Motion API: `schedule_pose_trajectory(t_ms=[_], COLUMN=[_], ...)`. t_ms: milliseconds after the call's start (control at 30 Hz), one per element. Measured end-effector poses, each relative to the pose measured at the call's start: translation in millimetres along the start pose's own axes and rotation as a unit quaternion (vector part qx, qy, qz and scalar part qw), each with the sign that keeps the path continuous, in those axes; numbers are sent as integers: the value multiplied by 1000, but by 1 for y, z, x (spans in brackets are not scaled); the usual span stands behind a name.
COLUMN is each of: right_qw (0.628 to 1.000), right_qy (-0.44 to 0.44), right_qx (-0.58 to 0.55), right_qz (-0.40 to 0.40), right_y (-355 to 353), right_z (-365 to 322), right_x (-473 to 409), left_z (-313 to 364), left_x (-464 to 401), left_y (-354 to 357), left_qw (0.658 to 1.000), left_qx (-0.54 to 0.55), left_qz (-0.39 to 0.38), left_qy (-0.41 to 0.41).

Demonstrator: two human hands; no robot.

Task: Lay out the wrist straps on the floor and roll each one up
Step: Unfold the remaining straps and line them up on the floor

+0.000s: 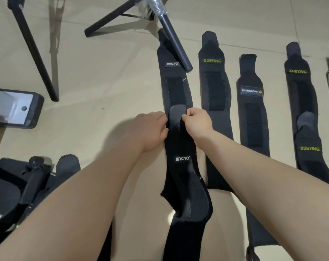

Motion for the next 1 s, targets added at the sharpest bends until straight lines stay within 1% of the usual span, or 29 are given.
schedule_pose_trajectory(t_ms=[100,233,300,367,500,533,600,667,767,833,900,967,1000], right_qw=[999,991,986,985,980,977,975,980,986,987,986,982,981], right_qy=[-10,-29,-22,-4,34,28,-13,-48,-54,-21,14,24,21], right_qx=[33,134,165,172,191,205,215,189,155,161,167,177,185], right_qz=[7,7,6,7,44,54,52,49,37,11,-24,-55,-60], right_y=[-4,0,1,2,-13,-18,-21,-26,-40,-44,-41,-32,-29], right_z=[0,-2,-4,-6,-8,-10,-17,-17,3,33,61,81,87], right_x=[-11,-19,-23,-27,-21,-17,-10,4,33,56,83,110,122], left_z=[0,3,5,7,8,8,9,11,9,8,4,10,22], left_x=[-2,-11,-13,-13,-3,-2,1,0,-1,-2,-1,7,15], left_y=[-1,14,17,19,28,32,35,35,35,35,32,19,8], left_qw=[1000,999,998,998,994,993,990,990,991,990,987,985,987], left_qx=[27,-42,-48,-44,-49,-47,-48,-41,-23,-27,-16,3,16], left_qz=[2,-3,-8,-9,0,-2,-1,10,13,10,3,33,76], left_qy=[-10,-12,-28,-45,-97,-110,-129,-132,-134,-137,-162,-170,-142])
Point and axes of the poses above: each hand's wrist, its own x-axis away from the middle knuckle, its own y-axis out of the palm, z = x × y, the point moved 10 cm from there along -x, towards the middle knuckle, and after that the axes turned 4 degrees about -x, right-handed, at the moved point
